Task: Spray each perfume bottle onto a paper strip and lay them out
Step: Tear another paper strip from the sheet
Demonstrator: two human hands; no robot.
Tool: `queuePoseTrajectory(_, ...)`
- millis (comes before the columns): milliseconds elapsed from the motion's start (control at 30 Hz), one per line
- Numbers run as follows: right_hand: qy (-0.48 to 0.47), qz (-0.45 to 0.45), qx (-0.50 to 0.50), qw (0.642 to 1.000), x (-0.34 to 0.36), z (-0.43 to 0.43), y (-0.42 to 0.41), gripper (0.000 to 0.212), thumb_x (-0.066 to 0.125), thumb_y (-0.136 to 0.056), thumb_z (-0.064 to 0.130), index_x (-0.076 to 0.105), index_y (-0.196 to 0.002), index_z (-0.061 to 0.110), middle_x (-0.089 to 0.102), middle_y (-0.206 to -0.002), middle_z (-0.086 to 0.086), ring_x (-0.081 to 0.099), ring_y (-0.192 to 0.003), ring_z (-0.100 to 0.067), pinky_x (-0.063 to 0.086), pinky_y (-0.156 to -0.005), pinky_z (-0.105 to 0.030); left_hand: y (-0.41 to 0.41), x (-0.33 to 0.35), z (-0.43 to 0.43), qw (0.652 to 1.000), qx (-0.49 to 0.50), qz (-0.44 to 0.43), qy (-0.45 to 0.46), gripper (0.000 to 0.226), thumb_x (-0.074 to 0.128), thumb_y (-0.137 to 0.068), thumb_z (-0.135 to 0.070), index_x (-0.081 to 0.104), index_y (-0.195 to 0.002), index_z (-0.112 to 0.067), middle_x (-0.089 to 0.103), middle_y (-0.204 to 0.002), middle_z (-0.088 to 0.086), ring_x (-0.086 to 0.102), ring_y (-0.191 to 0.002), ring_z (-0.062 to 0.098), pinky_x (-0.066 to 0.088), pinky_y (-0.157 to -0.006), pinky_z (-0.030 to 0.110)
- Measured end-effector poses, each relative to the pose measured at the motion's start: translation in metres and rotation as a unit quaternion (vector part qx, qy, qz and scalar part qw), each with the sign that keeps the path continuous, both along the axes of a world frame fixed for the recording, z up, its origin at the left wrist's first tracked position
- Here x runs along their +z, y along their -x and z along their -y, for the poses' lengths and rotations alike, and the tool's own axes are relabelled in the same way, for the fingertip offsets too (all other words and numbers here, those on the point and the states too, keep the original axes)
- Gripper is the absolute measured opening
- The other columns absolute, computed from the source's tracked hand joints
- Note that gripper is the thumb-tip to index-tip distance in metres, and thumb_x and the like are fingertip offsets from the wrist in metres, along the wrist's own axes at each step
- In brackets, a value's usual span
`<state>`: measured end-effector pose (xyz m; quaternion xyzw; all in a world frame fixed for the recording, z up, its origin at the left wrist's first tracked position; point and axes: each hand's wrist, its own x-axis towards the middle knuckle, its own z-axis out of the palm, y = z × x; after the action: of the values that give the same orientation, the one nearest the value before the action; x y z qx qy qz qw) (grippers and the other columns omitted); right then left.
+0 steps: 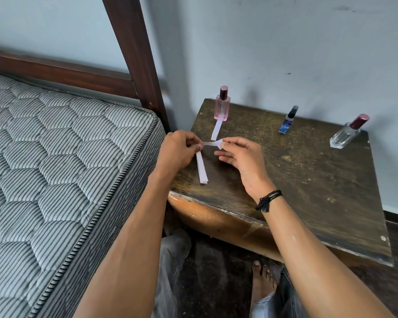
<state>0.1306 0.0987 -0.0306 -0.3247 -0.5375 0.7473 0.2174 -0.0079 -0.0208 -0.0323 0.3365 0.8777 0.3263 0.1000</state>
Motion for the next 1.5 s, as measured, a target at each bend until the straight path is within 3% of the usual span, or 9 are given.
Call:
queuePoseTrajectory(100, -0.017, -0.024, 0.020, 0.999, 0.002, -0.002, -0.003, 0.022, 0.063, -0.096, 0.000, 0.072, -0.116, 0.004, 0.077, -0.105, -0.012, 0.077, -0.090, -0.029, 0.062, -0.082, -0.032, -0.003, 0.002, -0.001, 1.000, -0.005, -0.010, 0.023, 0.012, 0.074, -0.090, -0.033, 0.078, -0.098, -0.025, 0.071, -0.088, -0.006, 0.064, -0.088, 0.014, 0.047, -0.073, 0.027)
queuePoseTrajectory(200, -0.083, -0.034, 0.054, 0.995, 0.003, -0.001, -0.005, 0.030, 0.070, -0.094, 0.007, 0.071, -0.124, 0.010, 0.074, -0.117, -0.007, 0.076, -0.097, -0.022, 0.060, -0.086, -0.028, -0.005, 0.002, -0.003, 0.999, -0.006, -0.021, 0.034, 0.014, 0.074, -0.090, -0.035, 0.077, -0.098, -0.025, 0.072, -0.089, -0.005, 0.067, -0.087, 0.015, 0.055, -0.076, 0.033)
queuePoseTrajectory(333, -0.309, 0.076, 0.030, 0.948, -0.006, -0.001, -0.003, 0.031, 0.076, -0.089, 0.014, 0.074, -0.119, 0.023, 0.074, -0.112, 0.011, 0.069, -0.099, -0.005, 0.055, -0.089, -0.021, -0.008, 0.004, -0.004, 0.999, -0.012, -0.021, 0.029, 0.011, 0.075, -0.089, -0.032, 0.077, -0.096, -0.024, 0.073, -0.092, -0.005, 0.067, -0.088, 0.015, 0.056, -0.080, 0.036)
queuePoseTrajectory(500, -0.384, 0.107, -0.021, 0.917, -0.008, -0.002, -0.004, 0.014, 0.072, -0.094, 0.016, 0.079, -0.106, 0.020, 0.074, -0.100, 0.009, 0.067, -0.088, 0.000, 0.055, -0.084, -0.019, -0.006, 0.004, -0.002, 0.999, -0.017, -0.010, 0.028, 0.009, 0.077, -0.087, -0.025, 0.078, -0.096, -0.025, 0.073, -0.091, -0.005, 0.067, -0.088, 0.014, 0.056, -0.081, 0.036)
queuePoseTrajectory(700, -0.293, 0.091, -0.022, 0.951, -0.004, -0.001, -0.004, 0.006, 0.073, -0.093, 0.019, 0.078, -0.095, 0.020, 0.076, -0.084, 0.004, 0.073, -0.077, -0.013, 0.062, -0.080, -0.036, -0.003, 0.002, -0.001, 1.000, 0.007, 0.021, 0.006, 0.013, 0.079, -0.085, -0.020, 0.077, -0.095, -0.029, 0.066, -0.080, -0.011, 0.062, -0.077, 0.007, 0.046, -0.070, 0.026)
queuePoseTrajectory(933, -0.204, 0.084, -0.061, 0.974, -0.001, 0.003, -0.005, 0.012, 0.077, -0.086, 0.010, 0.077, -0.075, 0.014, 0.075, -0.074, -0.008, 0.074, -0.074, -0.026, 0.062, -0.077, -0.051, 0.002, -0.001, -0.001, 0.996, 0.008, 0.092, 0.002, 0.015, 0.084, -0.080, -0.016, 0.079, -0.087, -0.029, 0.066, -0.073, -0.013, 0.059, -0.071, 0.002, 0.058, -0.082, 0.034)
queuePoseTrajectory(1067, -0.188, 0.102, -0.080, 0.974, -0.002, 0.005, -0.005, 0.022, 0.078, -0.085, 0.013, 0.074, -0.066, 0.024, 0.075, -0.071, -0.004, 0.075, -0.072, -0.024, 0.061, -0.078, -0.053, 0.001, 0.000, -0.001, 0.995, 0.007, 0.096, 0.001, 0.015, 0.083, -0.081, -0.016, 0.079, -0.089, -0.028, 0.068, -0.075, -0.012, 0.059, -0.073, 0.001, 0.057, -0.082, 0.032)
queuePoseTrajectory(1300, -0.163, 0.115, -0.115, 0.973, -0.004, 0.011, -0.002, 0.014, 0.076, -0.082, 0.013, 0.075, -0.068, 0.010, 0.075, -0.068, -0.004, 0.074, -0.071, -0.025, 0.061, -0.078, -0.053, 0.000, -0.001, -0.002, 0.994, 0.007, 0.104, -0.012, 0.019, 0.083, -0.081, -0.015, 0.078, -0.087, -0.032, 0.066, -0.073, -0.011, 0.060, -0.071, 0.003, 0.056, -0.080, 0.032)
queuePoseTrajectory(1500, -0.158, 0.118, -0.151, 0.968, -0.004, 0.016, 0.002, 0.022, 0.075, -0.081, 0.011, 0.071, -0.060, 0.017, 0.074, -0.066, -0.005, 0.073, -0.072, -0.030, 0.061, -0.077, -0.054, 0.001, -0.003, -0.002, 0.994, 0.011, 0.107, -0.026, 0.023, 0.083, -0.081, -0.014, 0.078, -0.094, -0.032, 0.065, -0.069, -0.014, 0.059, -0.067, 0.000, 0.056, -0.083, 0.033)
